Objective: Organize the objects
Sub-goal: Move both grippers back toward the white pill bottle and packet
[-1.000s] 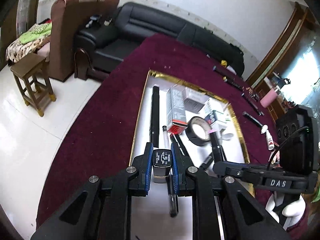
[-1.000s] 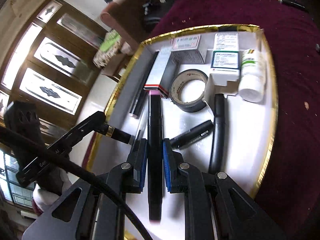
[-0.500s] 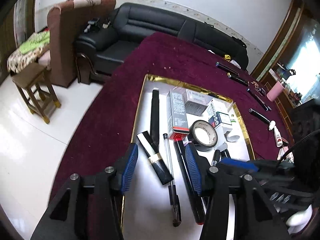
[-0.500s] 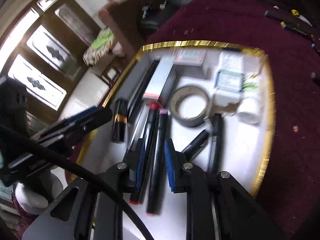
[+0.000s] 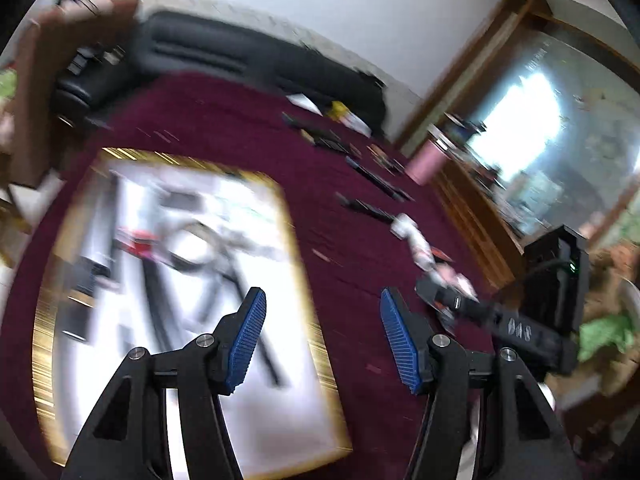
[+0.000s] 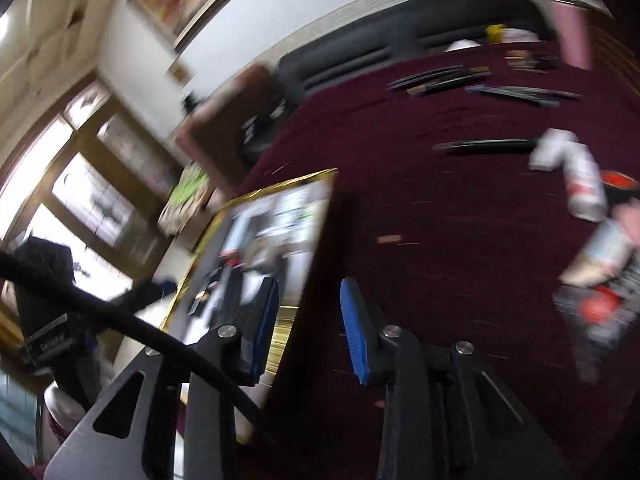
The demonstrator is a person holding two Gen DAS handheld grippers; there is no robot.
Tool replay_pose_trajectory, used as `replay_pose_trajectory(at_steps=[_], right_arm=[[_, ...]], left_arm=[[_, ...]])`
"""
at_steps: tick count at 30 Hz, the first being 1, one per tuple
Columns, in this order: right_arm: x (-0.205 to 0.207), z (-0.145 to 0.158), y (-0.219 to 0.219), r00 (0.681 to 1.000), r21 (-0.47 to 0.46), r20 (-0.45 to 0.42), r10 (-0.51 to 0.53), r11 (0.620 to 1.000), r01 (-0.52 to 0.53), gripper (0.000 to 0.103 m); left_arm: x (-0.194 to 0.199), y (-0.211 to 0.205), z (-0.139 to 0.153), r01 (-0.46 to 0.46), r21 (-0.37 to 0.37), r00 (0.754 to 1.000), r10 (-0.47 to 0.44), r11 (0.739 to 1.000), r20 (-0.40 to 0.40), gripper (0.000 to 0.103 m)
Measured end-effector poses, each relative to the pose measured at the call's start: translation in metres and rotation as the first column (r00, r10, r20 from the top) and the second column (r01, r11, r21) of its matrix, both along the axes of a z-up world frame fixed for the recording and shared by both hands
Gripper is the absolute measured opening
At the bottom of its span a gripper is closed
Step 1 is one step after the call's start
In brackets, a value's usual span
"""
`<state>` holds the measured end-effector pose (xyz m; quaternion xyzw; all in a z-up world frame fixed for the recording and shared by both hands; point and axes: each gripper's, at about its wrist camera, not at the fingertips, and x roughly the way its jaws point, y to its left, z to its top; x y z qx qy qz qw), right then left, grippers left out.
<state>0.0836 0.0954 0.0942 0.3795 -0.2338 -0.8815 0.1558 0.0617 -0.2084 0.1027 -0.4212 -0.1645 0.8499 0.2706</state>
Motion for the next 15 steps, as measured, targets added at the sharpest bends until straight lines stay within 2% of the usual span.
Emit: replay_pose_trajectory(at_steps=[3, 5, 8, 11, 15], right_arm=[[0.026, 0.000, 0.072, 0.987, 0.018, 0.001, -0.160, 0.987, 0.160, 0.034], [0.043, 0.000, 0.115, 0.964, 0.057, 0.007, -0.265, 0.963, 0.264, 0.036], [0.061, -0.006, 0.159, 0.943, 0.105, 0.036, -0.331, 0.939, 0.326, 0.038], [0.062, -0.008, 0.169, 0.942, 0.137, 0.043, -0.332, 0.936, 0.323, 0.038], [0.047, -0.018, 0.166, 0.937, 0.124, 0.071, -0.342, 0.935, 0.332, 0.038]], left_arm=[[0.003, 0.042, -0.015, 0.076, 0.007, 0.996, -0.076, 0.997, 0.050, 0.053], [0.002, 0.068, -0.023, 0.114, 0.006, 0.990, -0.114, 0.993, 0.079, 0.053], [0.000, 0.104, -0.032, 0.168, -0.020, 0.980, -0.164, 0.986, 0.110, 0.053], [-0.001, 0.128, -0.036, 0.203, -0.040, 0.972, -0.197, 0.978, 0.128, 0.053], [0.001, 0.145, -0.041, 0.231, -0.079, 0.966, -0.220, 0.970, 0.133, 0.053]])
